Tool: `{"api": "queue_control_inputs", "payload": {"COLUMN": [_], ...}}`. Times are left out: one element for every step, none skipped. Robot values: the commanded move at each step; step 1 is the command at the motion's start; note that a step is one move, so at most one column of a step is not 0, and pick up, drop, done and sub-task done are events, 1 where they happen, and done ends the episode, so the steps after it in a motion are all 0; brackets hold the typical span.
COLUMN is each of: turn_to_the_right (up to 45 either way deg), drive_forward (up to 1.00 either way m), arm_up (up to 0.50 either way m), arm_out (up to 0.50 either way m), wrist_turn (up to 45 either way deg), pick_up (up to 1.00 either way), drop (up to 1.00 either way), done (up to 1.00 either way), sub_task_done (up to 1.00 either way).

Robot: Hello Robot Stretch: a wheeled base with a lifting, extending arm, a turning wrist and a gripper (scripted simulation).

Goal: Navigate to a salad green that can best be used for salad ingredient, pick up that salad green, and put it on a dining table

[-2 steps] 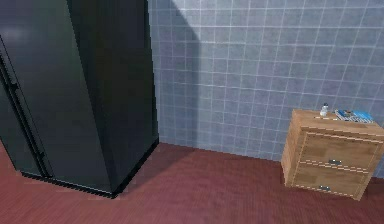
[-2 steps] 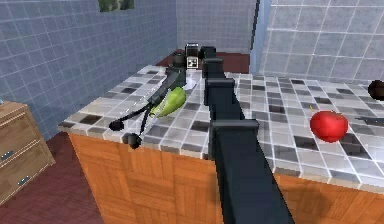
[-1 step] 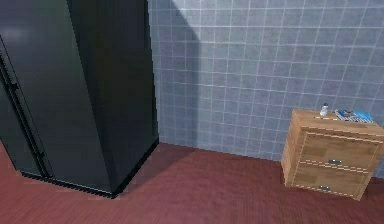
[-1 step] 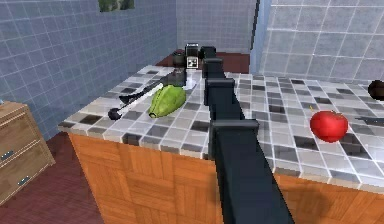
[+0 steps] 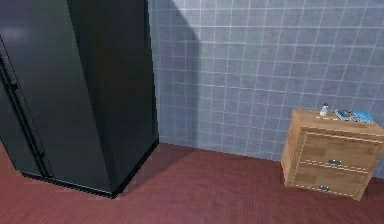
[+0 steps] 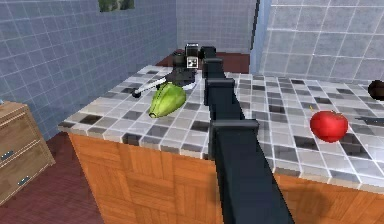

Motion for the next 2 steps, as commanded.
{"api": "queue_control_inputs", "payload": {"turn_to_the_right": [0.0, 0.0], "drive_forward": [0.00, 0.00], "arm_up": [0.00, -0.10], "arm_out": [0.00, 0.00], "wrist_turn": [9.0, 0.0], "pick_up": [0.00, 0.00], "drop": [0.00, 0.00], "done": [0.00, 0.00], "sub_task_done": [0.00, 0.00]}}
